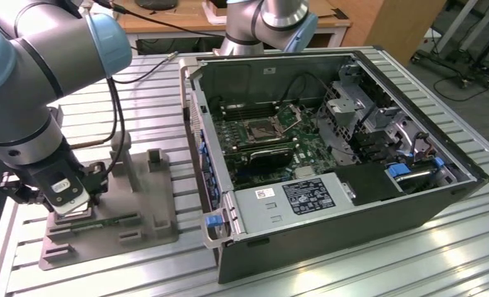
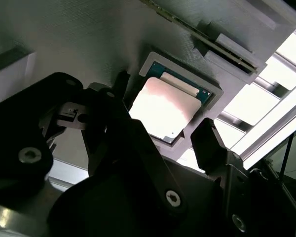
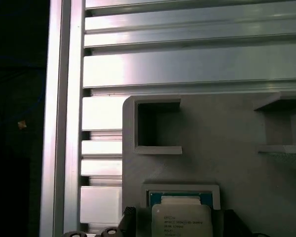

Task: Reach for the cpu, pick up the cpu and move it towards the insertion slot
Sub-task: 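Pick up the cpu and move it towards the insertion slot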

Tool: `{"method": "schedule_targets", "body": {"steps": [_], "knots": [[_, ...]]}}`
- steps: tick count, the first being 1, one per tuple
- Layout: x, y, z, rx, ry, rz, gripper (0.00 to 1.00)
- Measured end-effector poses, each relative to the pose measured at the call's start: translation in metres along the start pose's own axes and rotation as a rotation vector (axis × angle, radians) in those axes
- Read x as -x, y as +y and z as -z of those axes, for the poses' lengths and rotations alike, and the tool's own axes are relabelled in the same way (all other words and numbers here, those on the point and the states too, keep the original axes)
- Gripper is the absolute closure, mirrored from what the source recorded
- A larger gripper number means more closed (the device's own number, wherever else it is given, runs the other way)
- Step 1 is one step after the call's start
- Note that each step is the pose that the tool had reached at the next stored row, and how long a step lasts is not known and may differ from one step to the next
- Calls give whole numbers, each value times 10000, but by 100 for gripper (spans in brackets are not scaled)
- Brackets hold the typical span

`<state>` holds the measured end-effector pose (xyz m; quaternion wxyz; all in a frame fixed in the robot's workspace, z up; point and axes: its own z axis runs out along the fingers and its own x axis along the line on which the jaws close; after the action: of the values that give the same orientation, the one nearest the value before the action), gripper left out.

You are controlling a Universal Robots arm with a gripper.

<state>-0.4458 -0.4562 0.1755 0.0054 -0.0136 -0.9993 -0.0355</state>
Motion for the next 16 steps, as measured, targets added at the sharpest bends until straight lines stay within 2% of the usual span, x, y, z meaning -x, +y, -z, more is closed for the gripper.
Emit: {"method": "schedule_targets", "body": {"steps": [4, 5, 10, 11, 13, 14, 16], "knots": [[0, 0, -1, 1, -2, -4, 23], [0, 0, -1, 1, -2, -5, 31], [0, 0, -1, 1, -2, -9, 32], [0, 0, -1, 1, -2, -10, 39], [0, 0, -1, 1, -2, -13, 40], [0, 0, -1, 1, -1, -13, 45], [0, 0, -2, 1, -2, -15, 45]]}}
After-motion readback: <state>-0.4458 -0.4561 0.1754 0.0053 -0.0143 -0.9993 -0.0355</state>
